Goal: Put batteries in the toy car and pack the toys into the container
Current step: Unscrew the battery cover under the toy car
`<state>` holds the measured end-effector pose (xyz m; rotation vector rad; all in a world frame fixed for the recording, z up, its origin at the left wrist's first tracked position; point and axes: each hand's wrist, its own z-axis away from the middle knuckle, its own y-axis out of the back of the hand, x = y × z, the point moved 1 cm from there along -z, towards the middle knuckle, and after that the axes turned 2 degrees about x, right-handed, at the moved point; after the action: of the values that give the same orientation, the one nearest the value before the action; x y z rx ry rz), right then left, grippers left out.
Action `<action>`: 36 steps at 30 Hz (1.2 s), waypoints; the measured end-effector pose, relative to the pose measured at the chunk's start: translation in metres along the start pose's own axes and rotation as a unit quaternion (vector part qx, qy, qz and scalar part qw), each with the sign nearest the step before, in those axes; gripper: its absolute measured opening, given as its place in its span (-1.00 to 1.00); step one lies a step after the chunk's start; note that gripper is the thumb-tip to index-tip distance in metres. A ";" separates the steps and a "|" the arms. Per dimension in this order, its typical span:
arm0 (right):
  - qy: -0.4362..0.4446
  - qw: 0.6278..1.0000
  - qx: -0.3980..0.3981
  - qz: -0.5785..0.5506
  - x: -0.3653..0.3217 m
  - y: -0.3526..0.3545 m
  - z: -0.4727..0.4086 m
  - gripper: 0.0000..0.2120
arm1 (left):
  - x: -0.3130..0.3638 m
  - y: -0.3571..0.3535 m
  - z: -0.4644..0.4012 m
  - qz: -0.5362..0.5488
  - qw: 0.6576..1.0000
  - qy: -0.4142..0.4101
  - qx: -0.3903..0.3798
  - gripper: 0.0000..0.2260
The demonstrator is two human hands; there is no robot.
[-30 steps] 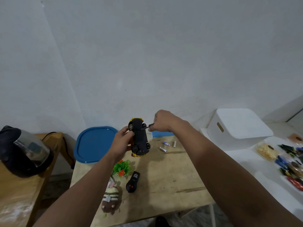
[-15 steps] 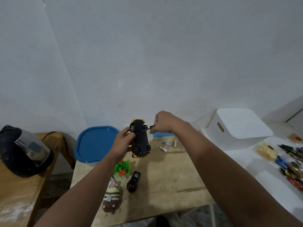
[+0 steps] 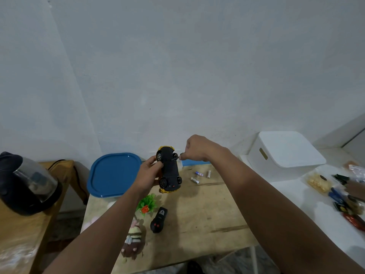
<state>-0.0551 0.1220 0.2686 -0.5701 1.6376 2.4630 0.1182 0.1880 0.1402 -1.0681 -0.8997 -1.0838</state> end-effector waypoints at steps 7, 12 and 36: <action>0.007 1.000 0.005 0.011 0.003 0.000 0.001 -0.67 | -0.005 -0.001 -0.001 0.008 1.000 0.008 0.003 -0.76; 0.027 0.999 0.009 0.017 0.005 -0.001 0.001 -0.69 | -0.006 -0.003 0.000 0.022 1.000 0.023 0.002 -0.77; 0.036 0.993 0.056 -0.096 0.035 0.006 -0.004 -0.68 | -0.010 -0.013 0.000 0.032 0.997 0.071 0.006 -0.75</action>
<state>-0.0878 0.1122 0.2591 -0.7685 1.6477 2.2245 0.1036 0.1890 0.1334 -0.9905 -0.7527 -1.0850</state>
